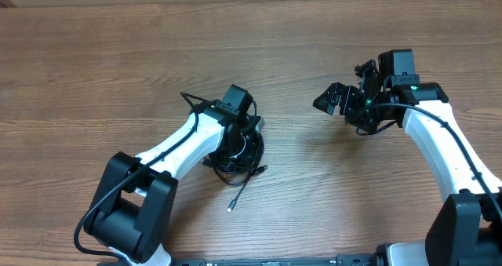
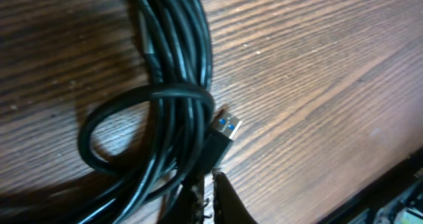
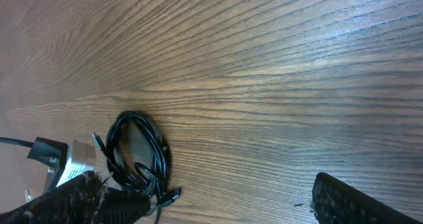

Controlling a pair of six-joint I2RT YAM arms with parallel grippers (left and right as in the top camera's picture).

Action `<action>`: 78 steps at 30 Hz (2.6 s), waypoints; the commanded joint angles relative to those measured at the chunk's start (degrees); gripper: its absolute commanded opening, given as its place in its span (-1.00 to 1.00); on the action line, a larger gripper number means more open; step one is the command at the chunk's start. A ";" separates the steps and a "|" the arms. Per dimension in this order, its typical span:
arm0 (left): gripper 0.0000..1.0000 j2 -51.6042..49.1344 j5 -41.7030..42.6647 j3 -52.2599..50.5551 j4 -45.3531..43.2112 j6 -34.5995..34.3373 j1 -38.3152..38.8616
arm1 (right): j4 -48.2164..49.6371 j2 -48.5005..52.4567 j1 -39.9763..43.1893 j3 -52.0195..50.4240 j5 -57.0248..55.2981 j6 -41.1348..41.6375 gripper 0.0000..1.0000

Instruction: Untangle cables

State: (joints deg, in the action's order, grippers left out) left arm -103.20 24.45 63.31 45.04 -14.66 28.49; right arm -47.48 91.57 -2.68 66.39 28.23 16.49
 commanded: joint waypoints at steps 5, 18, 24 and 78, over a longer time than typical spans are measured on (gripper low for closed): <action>-0.92 -0.57 -2.69 -0.24 -0.04 -0.83 1.38 | 0.26 0.07 -0.26 1.18 -0.20 0.00 1.00; -0.92 -0.57 -9.88 0.11 -1.66 -2.12 3.74 | 0.70 0.07 -0.26 1.18 -0.20 0.00 1.00; -0.92 -0.57 -10.05 0.11 -3.28 -2.12 3.80 | 0.46 0.07 -0.26 1.18 -0.20 0.00 1.00; -0.92 -3.02 -27.50 4.17 -1.20 -5.75 6.69 | 0.44 0.07 -0.26 1.18 -0.20 -0.02 1.00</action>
State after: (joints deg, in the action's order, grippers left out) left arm -105.45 0.45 67.81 44.10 -19.18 34.96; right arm -47.22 91.57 -2.68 66.39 28.21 16.47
